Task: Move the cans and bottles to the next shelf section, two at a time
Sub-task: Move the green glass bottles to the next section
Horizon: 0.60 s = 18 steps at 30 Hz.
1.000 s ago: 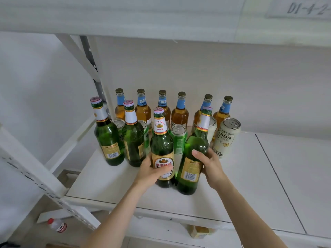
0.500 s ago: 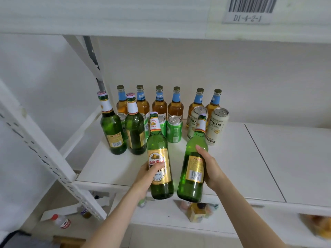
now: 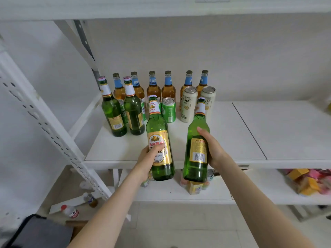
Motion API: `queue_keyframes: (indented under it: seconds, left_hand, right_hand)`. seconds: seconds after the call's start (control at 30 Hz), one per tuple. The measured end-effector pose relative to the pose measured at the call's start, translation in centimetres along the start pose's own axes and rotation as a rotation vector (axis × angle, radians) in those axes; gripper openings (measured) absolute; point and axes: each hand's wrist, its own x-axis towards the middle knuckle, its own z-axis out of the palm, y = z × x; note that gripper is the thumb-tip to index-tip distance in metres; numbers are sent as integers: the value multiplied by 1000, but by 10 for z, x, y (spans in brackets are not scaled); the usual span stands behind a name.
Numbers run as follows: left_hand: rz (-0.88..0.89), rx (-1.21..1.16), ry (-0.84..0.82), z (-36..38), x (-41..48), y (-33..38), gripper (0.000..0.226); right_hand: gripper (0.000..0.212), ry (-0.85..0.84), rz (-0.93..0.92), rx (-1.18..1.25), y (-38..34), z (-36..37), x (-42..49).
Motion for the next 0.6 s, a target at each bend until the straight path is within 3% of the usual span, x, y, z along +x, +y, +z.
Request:
queue_keyframes:
  seconds: [0.07, 0.33, 0.5, 0.6]
  left_hand:
    - [13, 22, -12, 2, -7, 0, 23]
    - [59, 88, -73, 27, -18, 1, 31]
    - [88, 109, -104, 62, -23, 6, 24]
    - [104, 104, -109, 88, -25, 6, 34]
  right_hand:
    - [82, 9, -11, -19, -1, -3, -10]
    - [71, 32, -57, -11, -8, -31, -36]
    - [73, 58, -74, -34, -20, -62, -46]
    - [76, 88, -86, -60, -28, -88, -54]
